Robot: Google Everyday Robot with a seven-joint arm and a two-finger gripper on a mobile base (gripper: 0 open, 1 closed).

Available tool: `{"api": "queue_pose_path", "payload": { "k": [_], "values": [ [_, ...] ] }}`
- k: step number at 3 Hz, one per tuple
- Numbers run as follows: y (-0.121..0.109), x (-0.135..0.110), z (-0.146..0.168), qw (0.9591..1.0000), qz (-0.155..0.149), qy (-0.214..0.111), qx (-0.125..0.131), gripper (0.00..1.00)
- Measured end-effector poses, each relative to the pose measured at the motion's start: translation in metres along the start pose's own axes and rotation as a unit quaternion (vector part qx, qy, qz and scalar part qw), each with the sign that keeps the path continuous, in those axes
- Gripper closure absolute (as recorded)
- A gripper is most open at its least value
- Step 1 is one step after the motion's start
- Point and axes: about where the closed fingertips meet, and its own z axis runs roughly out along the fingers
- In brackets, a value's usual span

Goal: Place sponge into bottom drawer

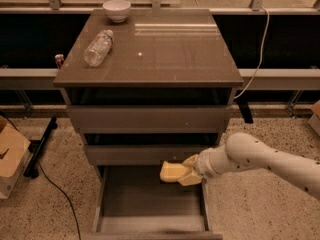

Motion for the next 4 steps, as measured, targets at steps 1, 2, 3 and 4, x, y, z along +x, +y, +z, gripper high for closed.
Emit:
{"api": "queue_pose_path", "payload": {
  "k": [1,2,3,4],
  "values": [
    [0.003,0.003,0.005,1.0000,0.003,0.000,-0.005,1.00],
    [0.000,0.015,0.043,1.0000,-0.007,0.006,-0.005,1.00],
    [-0.003,0.033,0.078,0.9999,-0.010,-0.001,-0.010,1.00],
    [-0.011,0.067,0.121,0.9995,0.008,-0.024,-0.017,1.00]
  ]
}}
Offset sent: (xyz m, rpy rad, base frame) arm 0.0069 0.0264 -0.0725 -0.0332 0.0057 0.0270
